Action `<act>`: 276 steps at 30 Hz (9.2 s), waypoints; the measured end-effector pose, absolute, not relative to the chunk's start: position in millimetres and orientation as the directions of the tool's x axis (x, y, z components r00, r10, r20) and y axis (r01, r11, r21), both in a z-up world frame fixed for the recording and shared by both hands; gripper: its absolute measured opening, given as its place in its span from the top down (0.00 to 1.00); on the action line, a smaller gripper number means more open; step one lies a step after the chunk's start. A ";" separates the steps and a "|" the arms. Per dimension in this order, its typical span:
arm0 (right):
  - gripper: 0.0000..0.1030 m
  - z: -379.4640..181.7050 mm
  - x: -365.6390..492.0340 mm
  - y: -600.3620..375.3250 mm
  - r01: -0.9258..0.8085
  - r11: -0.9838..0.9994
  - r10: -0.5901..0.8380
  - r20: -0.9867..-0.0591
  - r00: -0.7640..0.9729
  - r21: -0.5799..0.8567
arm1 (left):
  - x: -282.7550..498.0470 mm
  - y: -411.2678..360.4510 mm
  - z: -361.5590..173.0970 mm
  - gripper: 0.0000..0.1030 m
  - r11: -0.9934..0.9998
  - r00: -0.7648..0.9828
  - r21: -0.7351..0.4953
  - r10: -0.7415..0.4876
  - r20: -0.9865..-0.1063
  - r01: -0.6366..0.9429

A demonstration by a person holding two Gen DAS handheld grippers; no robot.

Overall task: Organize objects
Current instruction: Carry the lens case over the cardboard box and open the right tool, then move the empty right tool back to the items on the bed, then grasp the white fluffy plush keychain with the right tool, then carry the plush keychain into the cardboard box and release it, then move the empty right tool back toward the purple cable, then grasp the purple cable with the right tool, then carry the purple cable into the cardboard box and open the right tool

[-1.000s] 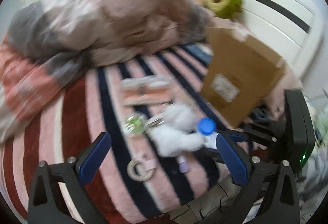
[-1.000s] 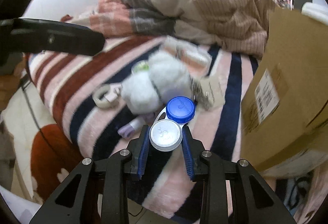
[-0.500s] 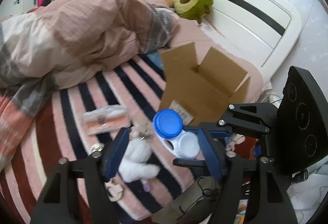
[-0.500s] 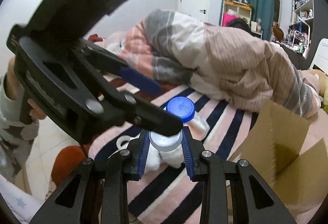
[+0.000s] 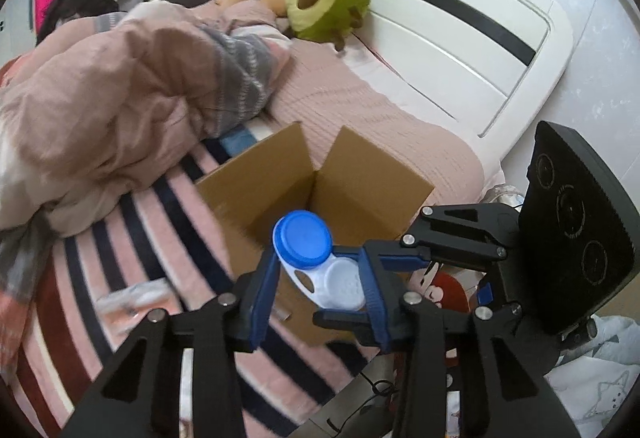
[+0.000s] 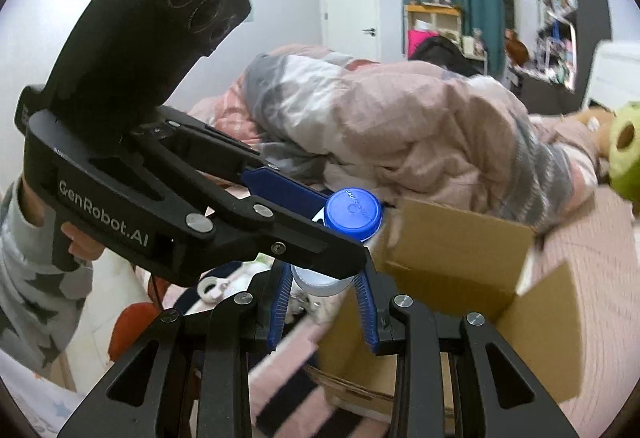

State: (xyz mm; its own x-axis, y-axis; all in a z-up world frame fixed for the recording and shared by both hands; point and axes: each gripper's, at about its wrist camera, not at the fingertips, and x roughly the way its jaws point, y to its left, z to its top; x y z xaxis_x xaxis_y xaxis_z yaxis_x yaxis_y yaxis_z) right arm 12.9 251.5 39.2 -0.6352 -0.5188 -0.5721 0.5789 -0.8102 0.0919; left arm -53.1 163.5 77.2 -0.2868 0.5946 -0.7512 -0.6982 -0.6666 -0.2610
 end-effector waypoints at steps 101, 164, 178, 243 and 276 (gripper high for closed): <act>0.58 -135.8 -9.4 82.3 0.434 -0.892 -0.378 -0.732 -0.567 0.124 | -12.3 -74.9 -87.8 0.16 -0.950 -0.559 -0.245 0.312 -0.768 -0.194; 0.58 -19.8 16.3 116.0 0.586 -0.808 -0.513 -0.557 -0.653 0.059 | -14.5 20.4 27.5 0.26 -0.816 -0.535 -0.226 0.530 -0.658 -0.532; 0.59 69.0 11.9 212.6 0.506 -0.859 -0.481 -0.456 -0.749 0.074 | -15.3 125.1 124.0 0.26 -0.791 -0.610 -0.040 0.502 -0.613 -0.611; 0.44 -125.0 33.0 96.2 0.499 -0.833 -0.471 -0.778 -0.416 0.238 | 1.5 -45.8 -46.3 0.16 -0.952 -0.564 -0.212 0.303 -0.769 -0.222; 0.93 -69.6 34.3 94.2 0.654 -0.756 -0.480 -0.708 -0.518 0.035 | -9.7 -31.2 -38.7 0.18 -0.841 -0.488 -0.374 0.534 -0.691 -0.391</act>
